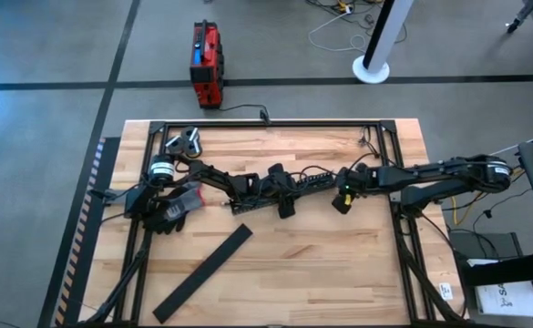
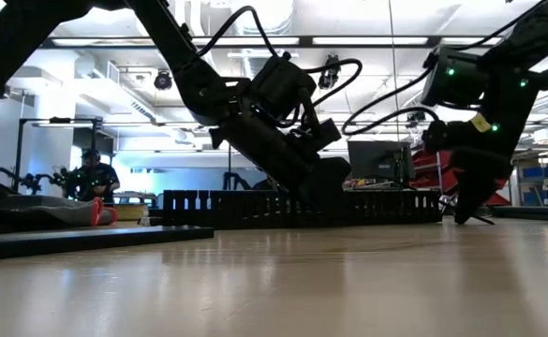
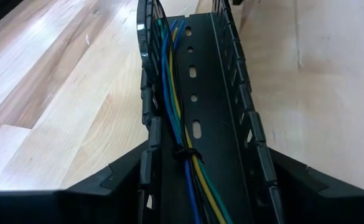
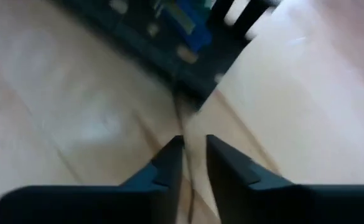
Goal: Ziptie cables
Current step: Put the ziptied cable wires into the black cable duct
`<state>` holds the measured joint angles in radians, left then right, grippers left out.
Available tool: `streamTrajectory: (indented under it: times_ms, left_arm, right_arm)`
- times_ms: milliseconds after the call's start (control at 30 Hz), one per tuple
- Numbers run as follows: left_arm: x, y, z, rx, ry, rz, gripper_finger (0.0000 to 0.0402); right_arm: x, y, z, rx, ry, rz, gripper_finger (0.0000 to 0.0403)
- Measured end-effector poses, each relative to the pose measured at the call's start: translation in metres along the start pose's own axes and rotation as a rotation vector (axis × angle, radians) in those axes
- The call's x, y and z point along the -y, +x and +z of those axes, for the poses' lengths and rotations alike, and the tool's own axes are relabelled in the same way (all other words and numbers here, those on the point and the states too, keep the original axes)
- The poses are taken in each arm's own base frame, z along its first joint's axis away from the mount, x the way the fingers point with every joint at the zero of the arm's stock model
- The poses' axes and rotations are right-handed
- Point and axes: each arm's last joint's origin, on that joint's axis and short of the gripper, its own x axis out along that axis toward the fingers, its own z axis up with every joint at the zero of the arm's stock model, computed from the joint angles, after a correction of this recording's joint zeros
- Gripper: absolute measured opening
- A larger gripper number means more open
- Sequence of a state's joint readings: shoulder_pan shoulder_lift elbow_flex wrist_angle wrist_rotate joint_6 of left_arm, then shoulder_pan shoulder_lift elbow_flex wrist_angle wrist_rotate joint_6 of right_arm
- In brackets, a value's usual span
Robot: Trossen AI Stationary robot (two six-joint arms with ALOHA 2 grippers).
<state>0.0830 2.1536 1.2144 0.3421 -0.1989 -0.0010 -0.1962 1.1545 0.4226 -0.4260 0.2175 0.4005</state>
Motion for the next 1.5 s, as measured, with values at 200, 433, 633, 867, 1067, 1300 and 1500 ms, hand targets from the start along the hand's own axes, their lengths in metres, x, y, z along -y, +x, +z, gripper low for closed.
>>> streamTrajectory:
  times_ms: [200, 433, 633, 867, 1067, 1300, 1500]
  left_arm:
    - [0.000, 0.000, 0.000, -0.001, -0.009, 0.001, 0.0222]
    - [0.000, 0.000, 0.000, -0.004, -0.018, 0.004, 0.0228]
    - [0.000, 0.000, -0.001, -0.009, -0.018, 0.005, 0.0227]
    - [0.000, 0.000, -0.001, -0.010, -0.018, 0.003, 0.0222]
    - [0.000, 0.000, -0.001, -0.011, -0.018, 0.003, 0.0234]
    - [0.000, 0.000, -0.001, -0.011, -0.018, 0.003, 0.0226]
    - [0.000, 0.000, -0.001, -0.012, -0.018, 0.003, 0.0226]
  right_arm:
    - [-0.004, 0.007, -0.004, -0.086, -0.049, 0.040, 0.0008]
    - [-0.004, -0.002, -0.012, -0.174, -0.016, 0.027, 0.0001]
    - [-0.004, -0.013, -0.017, -0.347, 0.202, 0.029, 0.0000]
    - [-0.003, -0.019, -0.028, -0.491, 0.261, -0.014, 0.0000]
    - [-0.004, -0.020, -0.025, -0.474, 0.222, 0.010, 0.0018]
    - [-0.011, -0.032, -0.004, -0.398, 0.187, 0.060, 0.0120]
    - [-0.019, -0.049, 0.021, -0.304, 0.168, 0.121, 0.0188]
